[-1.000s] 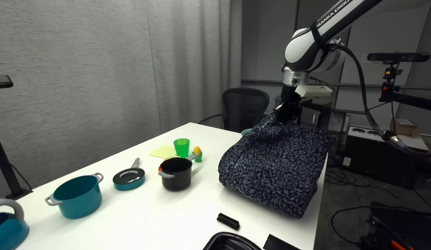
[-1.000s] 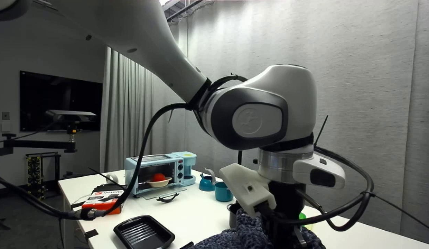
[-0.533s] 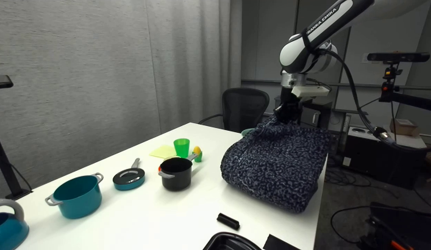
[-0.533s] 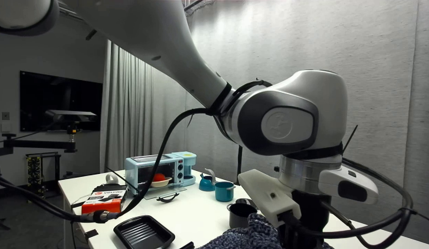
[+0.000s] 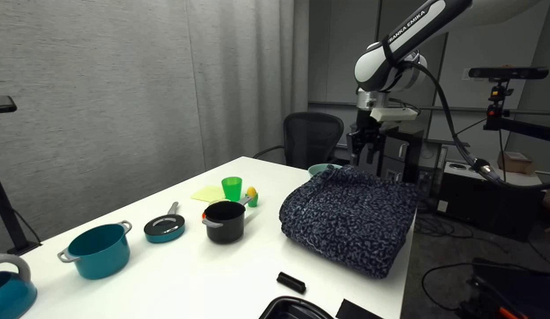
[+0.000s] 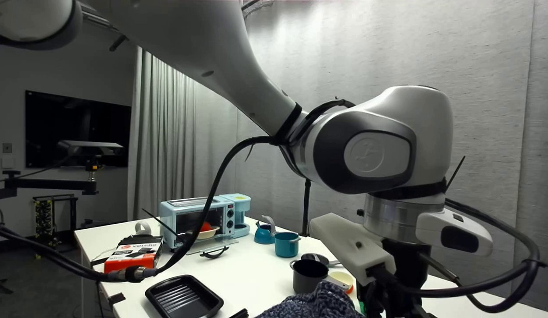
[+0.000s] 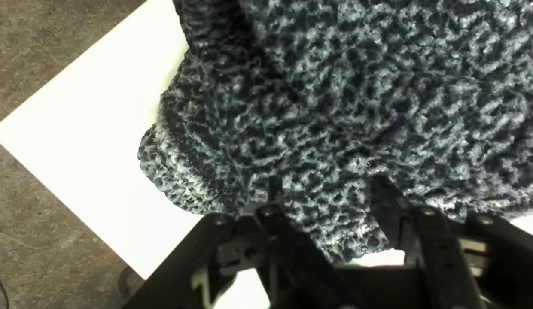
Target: Move the cloth
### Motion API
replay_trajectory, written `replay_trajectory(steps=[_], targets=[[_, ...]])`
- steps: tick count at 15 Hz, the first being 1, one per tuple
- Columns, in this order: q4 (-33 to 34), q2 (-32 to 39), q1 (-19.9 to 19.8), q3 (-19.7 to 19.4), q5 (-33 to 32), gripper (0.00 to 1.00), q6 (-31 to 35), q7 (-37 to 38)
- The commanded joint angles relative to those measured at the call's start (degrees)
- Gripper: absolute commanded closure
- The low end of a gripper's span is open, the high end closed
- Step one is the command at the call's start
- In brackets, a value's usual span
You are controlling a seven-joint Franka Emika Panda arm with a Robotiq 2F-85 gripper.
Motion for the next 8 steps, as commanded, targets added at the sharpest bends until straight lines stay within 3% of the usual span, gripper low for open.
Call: replay_trajectory(steps=[1,3,6,8], targets=[[-0.8,0.0,0.0,1.2,0.9,0.13,-0.4,-3.4],[-2.3,0.2,-0.8,2.2,4.8,0.0,-0.1,-5.8],[-4.2,1.2,-2.3,3.2,14.1,0.0,-0.7,-10.5],[-5.0,2.0,-2.4,3.1,16.2,0.0,-0.8,-12.2]])
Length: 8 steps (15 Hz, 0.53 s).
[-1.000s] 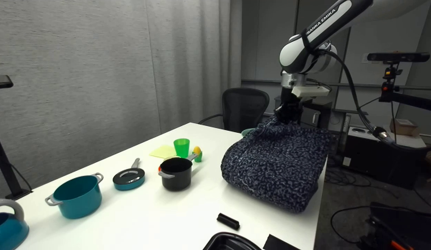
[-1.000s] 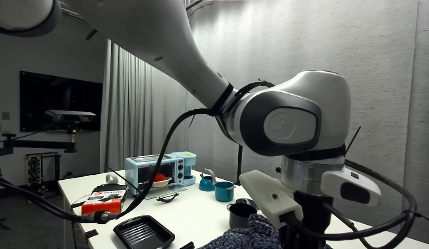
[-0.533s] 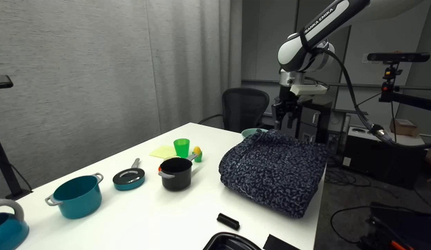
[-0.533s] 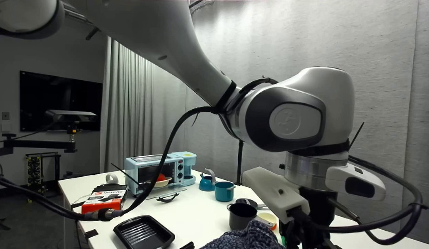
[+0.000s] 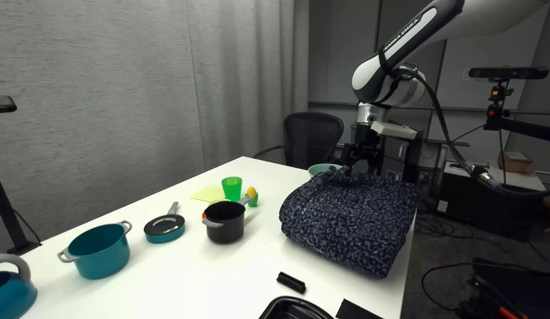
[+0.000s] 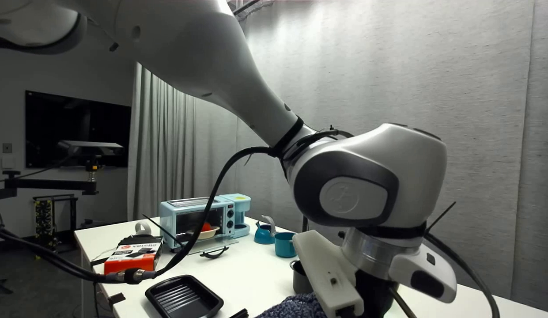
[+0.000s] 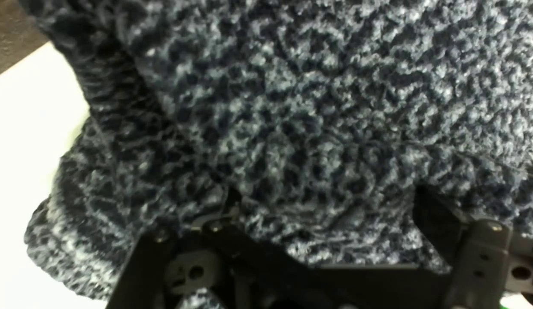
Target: Move the cloth
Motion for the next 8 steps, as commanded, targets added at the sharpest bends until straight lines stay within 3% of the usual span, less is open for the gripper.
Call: replay_trajectory(steps=[1,2,8], targets=[[-1.0,1.2,-1.8,0.8,4.2,0.25,-0.7,-4.2],[-1.1,1.4,-1.8,0.7,4.2,0.26,-0.7,-4.4],[-0.6,-0.7,-1.6,-0.7,1.7,0.73,-0.3,-1.9]])
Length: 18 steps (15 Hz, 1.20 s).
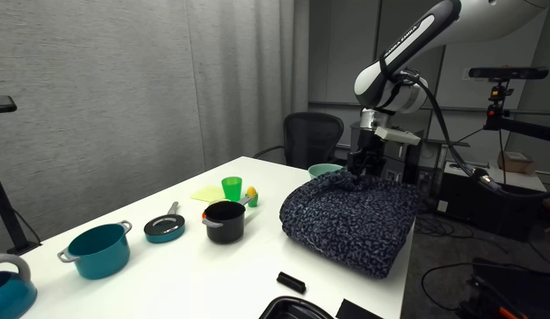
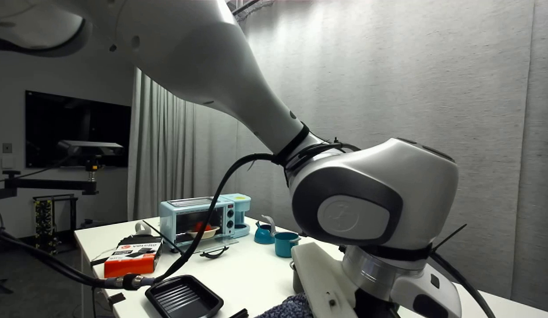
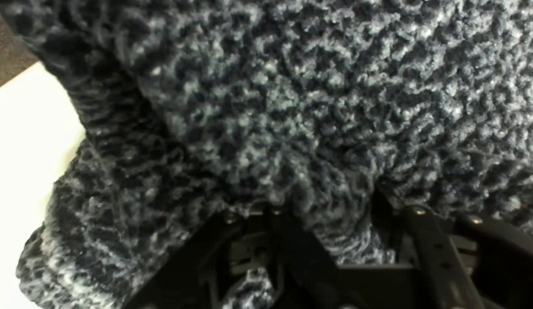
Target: Move the cloth
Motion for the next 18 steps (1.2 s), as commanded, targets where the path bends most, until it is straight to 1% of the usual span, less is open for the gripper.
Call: replay_trajectory(steps=[1,2,3,4,7,10,18], targets=[[0.8,-2.1,-0.8,-0.8,-1.1,0.82,-0.2,1.6],[1.0,-2.5,-0.8,-1.1,-1.1,0.89,0.1,2.6],[1.5,-2.9,-0.8,-1.3,-0.9,0.98,0.2,3.5],[1.8,-3.3,-0.7,-1.7,-1.3,1.0,0.4,4.8],[3.1,-4.2,-0.5,-2.9,-2.6,1.0,1.2,8.4],[4.2,-4.2,-0.7,-4.3,-5.5,0.99,1.5,12.4],[4.6,-2.9,-2.1,-8.1,-10.4,0.99,1.1,22.2]])
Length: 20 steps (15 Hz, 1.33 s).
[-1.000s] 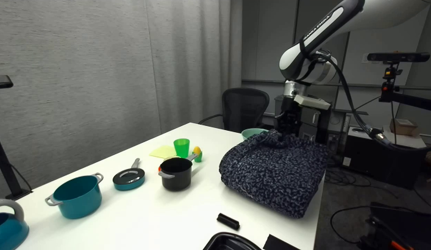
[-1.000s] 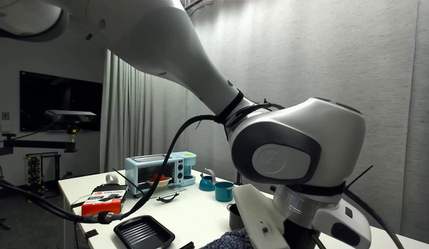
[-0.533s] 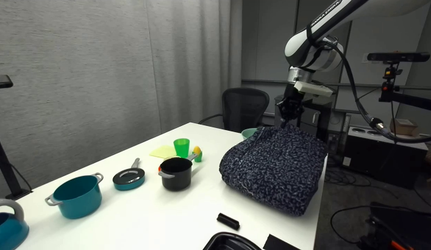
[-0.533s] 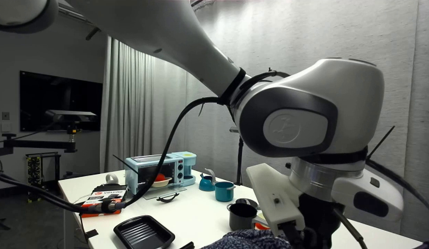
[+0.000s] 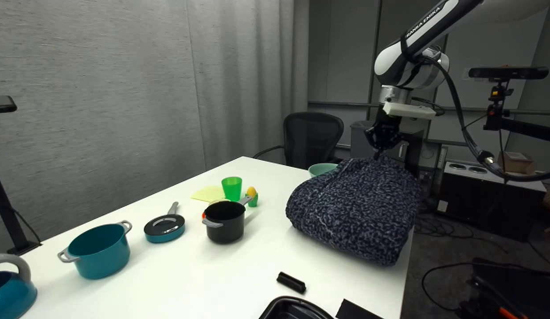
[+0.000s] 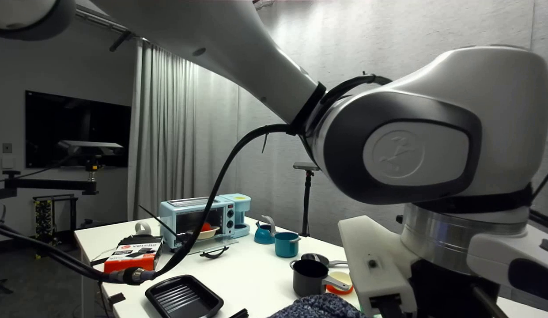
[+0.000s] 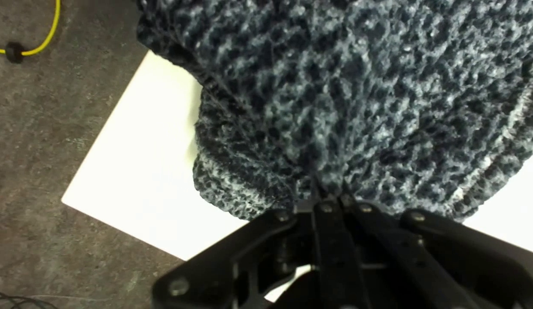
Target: Move the cloth
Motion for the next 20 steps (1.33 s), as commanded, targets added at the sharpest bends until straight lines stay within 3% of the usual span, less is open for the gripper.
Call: replay_trajectory(steps=[1,5,6,8,16,20], targets=[[1.1,0.9,-1.1,-1.4,-2.5,0.99,-0.4,4.6],[1.6,2.3,-1.6,-1.5,-2.1,0.99,-2.5,5.6],[1.3,2.6,-1.2,-1.4,-2.8,0.72,-2.7,6.5],[1.2,2.9,-0.9,-0.8,-2.3,0.64,-2.8,6.1],[1.6,0.2,1.4,1.7,-6.6,0.03,-2.8,2.5],[-0.5,-3.5,3.7,5.4,-6.3,0.0,-4.2,-4.0]])
